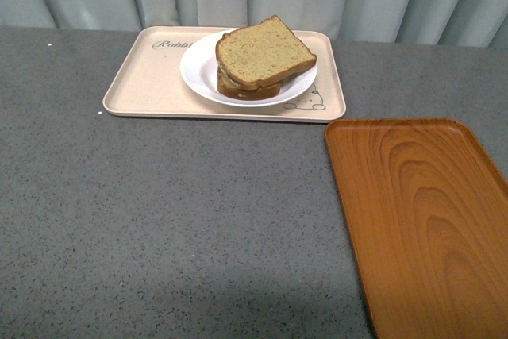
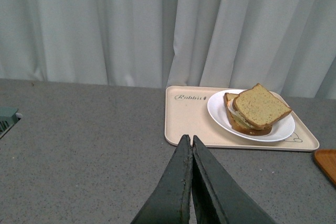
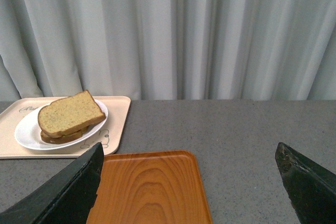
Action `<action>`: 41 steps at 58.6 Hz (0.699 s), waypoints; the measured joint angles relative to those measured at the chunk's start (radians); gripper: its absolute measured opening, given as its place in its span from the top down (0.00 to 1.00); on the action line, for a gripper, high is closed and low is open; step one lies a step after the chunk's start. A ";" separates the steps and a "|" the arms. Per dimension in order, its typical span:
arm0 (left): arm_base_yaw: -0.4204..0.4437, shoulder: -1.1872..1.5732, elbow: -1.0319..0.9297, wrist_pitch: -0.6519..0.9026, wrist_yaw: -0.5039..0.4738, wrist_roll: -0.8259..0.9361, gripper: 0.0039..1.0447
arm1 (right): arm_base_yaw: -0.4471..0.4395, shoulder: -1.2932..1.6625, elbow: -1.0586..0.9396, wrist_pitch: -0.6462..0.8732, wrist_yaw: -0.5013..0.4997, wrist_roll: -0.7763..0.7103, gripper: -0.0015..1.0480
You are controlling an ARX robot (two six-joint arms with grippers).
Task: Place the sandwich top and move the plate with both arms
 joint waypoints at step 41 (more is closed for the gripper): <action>0.000 -0.003 0.000 -0.003 0.000 0.001 0.06 | 0.000 0.000 0.000 0.000 0.000 0.000 0.09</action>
